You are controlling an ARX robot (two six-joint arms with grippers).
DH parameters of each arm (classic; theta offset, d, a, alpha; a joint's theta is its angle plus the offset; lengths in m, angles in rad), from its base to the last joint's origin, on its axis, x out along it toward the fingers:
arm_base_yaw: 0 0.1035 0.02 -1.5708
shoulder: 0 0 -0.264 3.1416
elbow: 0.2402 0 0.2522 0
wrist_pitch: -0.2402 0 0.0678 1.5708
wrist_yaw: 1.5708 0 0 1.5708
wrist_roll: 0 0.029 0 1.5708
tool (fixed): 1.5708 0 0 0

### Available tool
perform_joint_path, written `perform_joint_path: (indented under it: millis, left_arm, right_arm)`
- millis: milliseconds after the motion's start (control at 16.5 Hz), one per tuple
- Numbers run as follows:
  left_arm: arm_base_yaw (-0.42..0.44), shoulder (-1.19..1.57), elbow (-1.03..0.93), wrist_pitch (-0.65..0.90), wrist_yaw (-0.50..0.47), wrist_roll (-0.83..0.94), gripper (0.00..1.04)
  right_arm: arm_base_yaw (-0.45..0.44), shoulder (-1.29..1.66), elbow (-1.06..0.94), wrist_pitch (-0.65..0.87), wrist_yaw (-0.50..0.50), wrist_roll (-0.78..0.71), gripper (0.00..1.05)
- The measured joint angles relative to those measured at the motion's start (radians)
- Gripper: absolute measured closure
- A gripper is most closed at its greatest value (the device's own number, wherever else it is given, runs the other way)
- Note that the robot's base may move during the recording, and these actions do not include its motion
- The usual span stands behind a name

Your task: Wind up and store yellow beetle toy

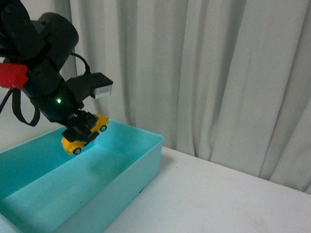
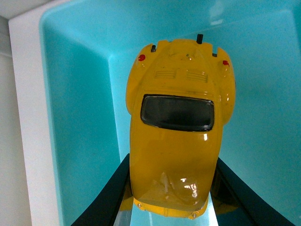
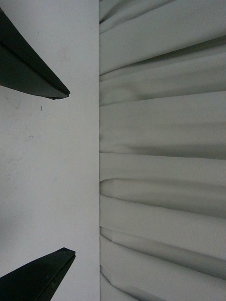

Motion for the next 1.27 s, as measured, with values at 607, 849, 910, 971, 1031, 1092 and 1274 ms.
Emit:
perform_joint_path:
  millis: [607, 849, 910, 971, 1031, 1092, 1274]
  left_arm:
    - [0.008, 0.19, -0.085, 0.157, -0.082, -0.011, 0.65]
    - [0.002, 0.224, -0.086, 0.184, -0.086, -0.014, 0.65]
    - [-0.001, 0.23, -0.078, 0.171, -0.087, -0.019, 0.55]
    - [-0.007, 0.238, -0.074, 0.156, -0.08, -0.031, 0.44]
    - [-0.012, 0.241, -0.072, 0.142, -0.071, -0.038, 0.36]
    - [-0.012, 0.241, -0.069, 0.13, -0.058, -0.042, 0.23]
    - [-0.012, 0.19, -0.053, 0.085, 0.0, -0.061, 0.07]
  right_arm:
    - [0.0, 0.0, 0.0, 0.0, 0.0, 0.0, 0.07]
    - [0.0, 0.0, 0.0, 0.0, 0.0, 0.0, 0.07]
    - [0.0, 0.0, 0.0, 0.0, 0.0, 0.0, 0.07]
    - [0.0, 0.0, 0.0, 0.0, 0.0, 0.0, 0.07]
    - [0.0, 0.0, 0.0, 0.0, 0.0, 0.0, 0.07]
    - [0.0, 0.0, 0.0, 0.0, 0.0, 0.0, 0.07]
    - [0.0, 0.0, 0.0, 0.0, 0.0, 0.0, 0.07]
